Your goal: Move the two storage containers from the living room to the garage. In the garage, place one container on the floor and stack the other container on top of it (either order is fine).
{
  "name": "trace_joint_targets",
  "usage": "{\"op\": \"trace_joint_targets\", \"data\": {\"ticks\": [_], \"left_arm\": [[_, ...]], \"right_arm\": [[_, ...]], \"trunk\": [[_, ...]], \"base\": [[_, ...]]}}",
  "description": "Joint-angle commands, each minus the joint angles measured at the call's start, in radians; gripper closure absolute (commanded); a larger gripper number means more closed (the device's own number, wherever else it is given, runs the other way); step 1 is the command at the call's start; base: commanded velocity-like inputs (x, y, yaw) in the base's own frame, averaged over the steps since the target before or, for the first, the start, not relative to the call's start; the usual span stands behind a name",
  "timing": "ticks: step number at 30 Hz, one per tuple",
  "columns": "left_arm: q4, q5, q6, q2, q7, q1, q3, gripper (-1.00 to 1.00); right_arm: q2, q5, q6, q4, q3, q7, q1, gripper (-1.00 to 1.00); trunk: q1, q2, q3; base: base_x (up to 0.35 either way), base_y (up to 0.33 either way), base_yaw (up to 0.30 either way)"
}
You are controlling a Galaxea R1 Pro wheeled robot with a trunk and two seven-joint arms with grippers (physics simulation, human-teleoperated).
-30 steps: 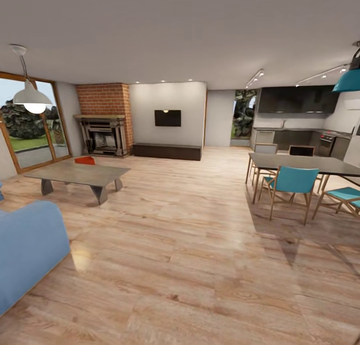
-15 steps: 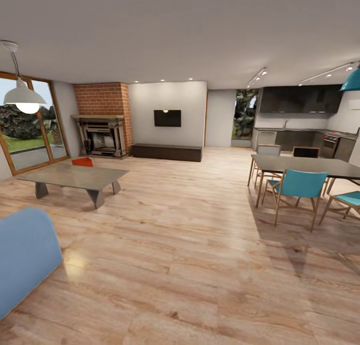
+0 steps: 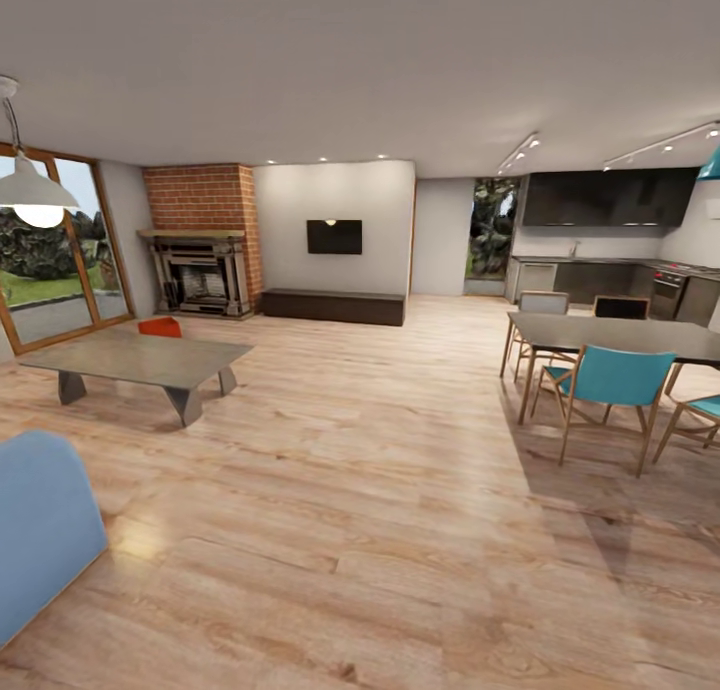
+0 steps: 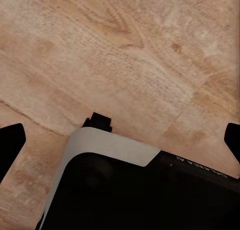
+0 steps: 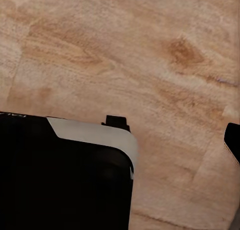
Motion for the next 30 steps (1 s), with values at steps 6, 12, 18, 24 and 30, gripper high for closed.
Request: {"op": "trace_joint_targets", "data": {"ticks": [6, 12, 18, 24, 30], "left_arm": [[0.000, 0.008, 0.000, 0.000, 0.003, -0.001, -0.009, -1.00], [0.000, 0.008, 0.000, 0.000, 0.003, -0.001, -0.009, -1.00], [0.000, 0.007, 0.000, 0.000, 0.003, -0.001, -0.009, -1.00], [0.000, 0.008, 0.000, 0.000, 0.003, -0.001, -0.009, -1.00], [0.000, 0.008, 0.001, 0.000, 0.003, -0.001, -0.009, -1.00]], "right_arm": [[0.000, -0.012, -0.005, 0.003, 0.008, 0.000, -0.001, -1.00], [0.000, -0.018, -0.004, 0.003, 0.002, -0.006, -0.001, -1.00], [0.001, -0.024, -0.007, 0.003, 0.000, -0.008, -0.001, -1.00], [0.000, -0.030, -0.009, 0.003, -0.005, -0.007, -0.001, -1.00], [0.000, -0.030, -0.009, 0.003, -0.005, -0.007, -0.001, -1.00]], "trunk": [[0.001, -0.001, -0.001], [0.001, -0.001, -0.001], [0.001, -0.001, -0.001], [0.001, -0.001, -0.001], [0.001, -0.001, -0.001]], "base": [[0.322, 0.000, 0.000], [0.322, 0.000, 0.000], [0.322, 0.000, 0.000], [0.322, 0.000, 0.000], [0.322, 0.000, 0.000]]}}
